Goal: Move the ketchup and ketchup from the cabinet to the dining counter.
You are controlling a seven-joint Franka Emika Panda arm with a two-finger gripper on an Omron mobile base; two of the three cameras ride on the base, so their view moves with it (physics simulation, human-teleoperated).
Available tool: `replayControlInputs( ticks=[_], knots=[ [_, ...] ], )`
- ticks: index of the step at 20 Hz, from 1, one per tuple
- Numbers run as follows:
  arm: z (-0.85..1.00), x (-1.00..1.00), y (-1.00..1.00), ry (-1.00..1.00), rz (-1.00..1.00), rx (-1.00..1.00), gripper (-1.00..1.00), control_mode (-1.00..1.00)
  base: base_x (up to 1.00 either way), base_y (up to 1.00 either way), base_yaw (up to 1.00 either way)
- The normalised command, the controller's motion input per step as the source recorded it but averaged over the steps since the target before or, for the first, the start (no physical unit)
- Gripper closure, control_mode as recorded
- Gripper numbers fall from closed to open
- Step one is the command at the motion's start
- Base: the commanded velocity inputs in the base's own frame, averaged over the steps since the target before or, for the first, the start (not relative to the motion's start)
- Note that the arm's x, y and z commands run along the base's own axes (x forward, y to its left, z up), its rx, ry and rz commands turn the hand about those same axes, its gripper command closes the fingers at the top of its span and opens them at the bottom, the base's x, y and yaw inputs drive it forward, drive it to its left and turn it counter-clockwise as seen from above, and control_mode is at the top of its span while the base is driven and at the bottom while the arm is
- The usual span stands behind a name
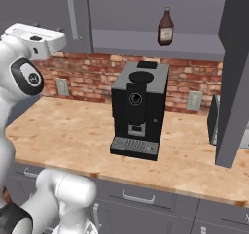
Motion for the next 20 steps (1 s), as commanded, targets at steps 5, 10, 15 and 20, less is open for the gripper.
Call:
replayControlInputs(
  ticks=[5, 10, 15, 20],
  knots=[
    [0.00, 0.46, 0.00, -0.05, 0.00, -0.01, -1.00, -1.00, 0.00, 0.00, 0.00],
    [0.00, 0.42, 0.00, -0.03, 0.00, -0.02, -1.00, -1.00, 0.00, 0.00, 0.00],
    [0.00, 0.37, 0.00, -0.02, 0.00, -0.01, -1.00, -1.00, 0.00, 0.00, 0.00],
    [0.00, 0.37, 0.00, -0.02, 0.00, 0.00, -1.00, -1.00, 0.00, 0.00, 0.00]
  ],
)
